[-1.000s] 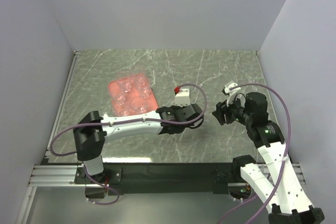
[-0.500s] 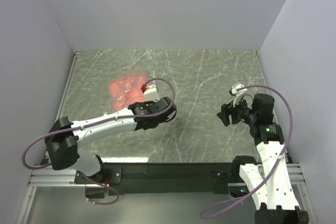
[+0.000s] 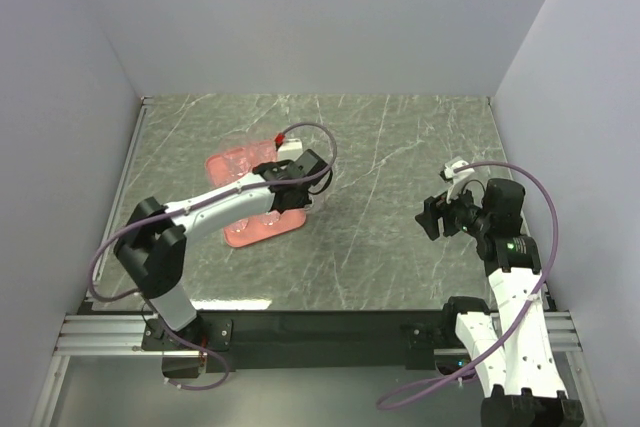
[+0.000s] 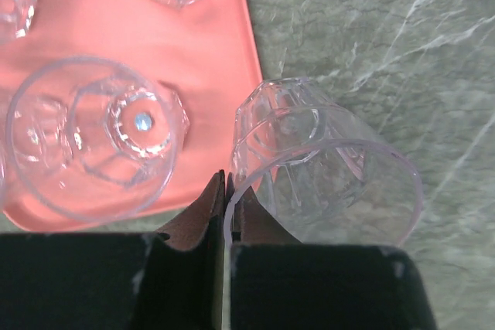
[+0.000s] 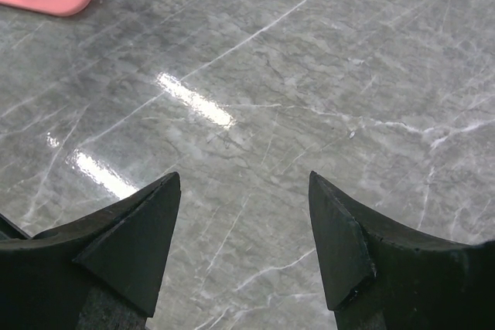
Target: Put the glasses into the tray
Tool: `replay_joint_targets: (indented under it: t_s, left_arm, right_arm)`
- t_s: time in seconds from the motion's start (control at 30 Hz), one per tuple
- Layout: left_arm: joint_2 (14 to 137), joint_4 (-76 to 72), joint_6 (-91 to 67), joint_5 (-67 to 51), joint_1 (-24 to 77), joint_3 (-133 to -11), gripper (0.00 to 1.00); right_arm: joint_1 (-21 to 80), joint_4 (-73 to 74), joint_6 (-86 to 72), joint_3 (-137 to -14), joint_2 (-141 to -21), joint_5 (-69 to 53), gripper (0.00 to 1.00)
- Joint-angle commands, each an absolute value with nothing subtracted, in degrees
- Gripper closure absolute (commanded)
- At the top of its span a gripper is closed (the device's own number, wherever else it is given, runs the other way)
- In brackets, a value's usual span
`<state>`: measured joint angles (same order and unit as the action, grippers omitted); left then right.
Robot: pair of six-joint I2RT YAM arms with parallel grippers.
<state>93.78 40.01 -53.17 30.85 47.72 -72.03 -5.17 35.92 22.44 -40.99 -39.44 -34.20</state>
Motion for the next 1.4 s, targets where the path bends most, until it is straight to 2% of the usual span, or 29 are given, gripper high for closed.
replay_joint_targets:
  t_s: [0.0, 0.37, 1.1, 1.37]
  left_arm:
    - [95.9, 41.2, -41.3, 30.5, 46.1, -77.6, 1.0]
    - [99.1, 42.3, -29.6, 28.3, 43.3, -82.4, 1.0]
    - [103.4, 46.3, -23.8, 29.5, 40.2, -85.2, 0.98]
    - [104.3, 45.9, -22.8, 28.7, 38.1, -86.0, 0.94]
  right_arm:
    - [-5.9, 33.6, 22.8, -41.1, -38.4, -35.4, 0.26]
    - [-6.9, 33.6, 22.8, -41.0, -38.0, -35.7, 0.26]
    - [-7.8, 33.6, 22.8, -41.0, -37.9, -36.1, 0.26]
    - [-8.0, 33.6, 22.9, -41.0, -37.8, -36.2, 0.26]
